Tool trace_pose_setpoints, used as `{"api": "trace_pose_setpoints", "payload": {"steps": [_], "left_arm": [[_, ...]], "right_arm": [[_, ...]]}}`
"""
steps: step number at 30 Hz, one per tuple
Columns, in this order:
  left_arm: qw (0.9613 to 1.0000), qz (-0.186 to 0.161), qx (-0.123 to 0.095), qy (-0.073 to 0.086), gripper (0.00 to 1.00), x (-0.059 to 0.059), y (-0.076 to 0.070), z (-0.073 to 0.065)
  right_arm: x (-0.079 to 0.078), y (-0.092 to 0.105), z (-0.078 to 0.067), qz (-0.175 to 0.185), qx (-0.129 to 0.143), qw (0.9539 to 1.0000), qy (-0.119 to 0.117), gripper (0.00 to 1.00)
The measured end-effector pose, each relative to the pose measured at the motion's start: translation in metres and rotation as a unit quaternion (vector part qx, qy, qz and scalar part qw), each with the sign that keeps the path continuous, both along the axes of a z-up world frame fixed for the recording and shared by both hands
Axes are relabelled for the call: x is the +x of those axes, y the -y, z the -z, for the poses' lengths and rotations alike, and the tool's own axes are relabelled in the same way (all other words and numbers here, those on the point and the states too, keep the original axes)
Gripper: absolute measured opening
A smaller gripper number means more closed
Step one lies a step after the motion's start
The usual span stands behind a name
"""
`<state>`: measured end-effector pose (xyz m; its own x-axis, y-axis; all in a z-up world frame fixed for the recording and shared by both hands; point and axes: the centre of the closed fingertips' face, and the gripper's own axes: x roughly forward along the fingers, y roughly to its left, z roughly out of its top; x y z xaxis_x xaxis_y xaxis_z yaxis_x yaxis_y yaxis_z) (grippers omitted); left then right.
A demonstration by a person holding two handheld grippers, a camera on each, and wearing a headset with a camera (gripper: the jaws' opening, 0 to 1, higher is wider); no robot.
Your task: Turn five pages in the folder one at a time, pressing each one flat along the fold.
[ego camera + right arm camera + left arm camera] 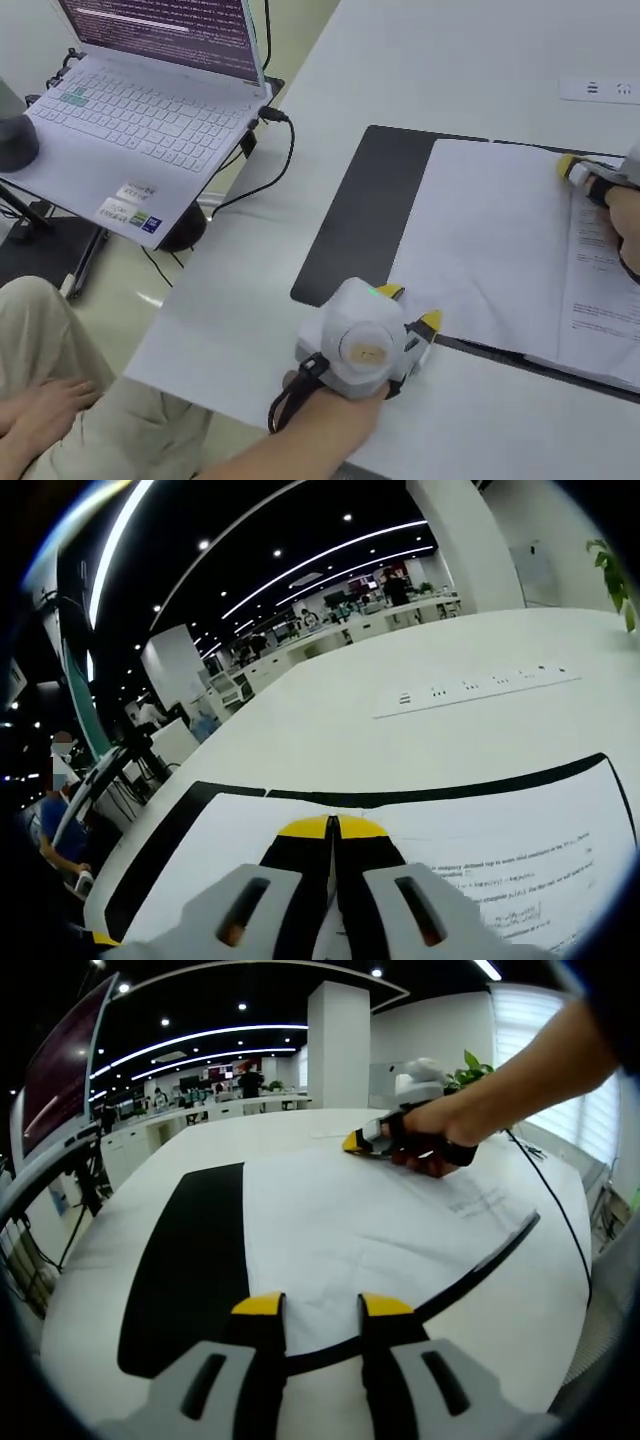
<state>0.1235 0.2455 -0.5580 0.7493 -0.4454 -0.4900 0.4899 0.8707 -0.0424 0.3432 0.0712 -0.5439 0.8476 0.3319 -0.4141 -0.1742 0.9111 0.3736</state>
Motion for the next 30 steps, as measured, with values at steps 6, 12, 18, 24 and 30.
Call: {"api": "trace_pose_setpoints", "payload": {"steps": [6, 12, 18, 24, 30], "left_arm": [[1.0000, -0.001, -0.002, 0.001, 0.28, 0.000, 0.000, 0.000], [1.0000, -0.001, -0.003, 0.003, 0.28, 0.000, 0.000, 0.001], [1.0000, 0.000, -0.002, 0.004, 0.28, 0.000, -0.001, 0.001], [1.0000, 0.000, -0.003, 0.005, 0.28, 0.000, -0.001, 0.001], [1.0000, -0.001, -0.005, 0.006, 0.28, 0.000, -0.001, 0.001]], "right_arm": [[0.007, 0.006, 0.000, 0.026, 0.017, 0.9995, -0.007, 0.00], [-0.002, 0.004, 0.001, 0.021, 0.021, 0.9995, -0.009, 0.00], [-0.028, -0.004, -0.006, 0.007, 0.024, 0.9996, -0.012, 0.00], [-0.049, -0.009, -0.007, 0.000, 0.033, 0.9993, -0.017, 0.00], [-0.067, -0.014, -0.010, -0.007, 0.033, 0.9991, -0.025, 0.00]]}}
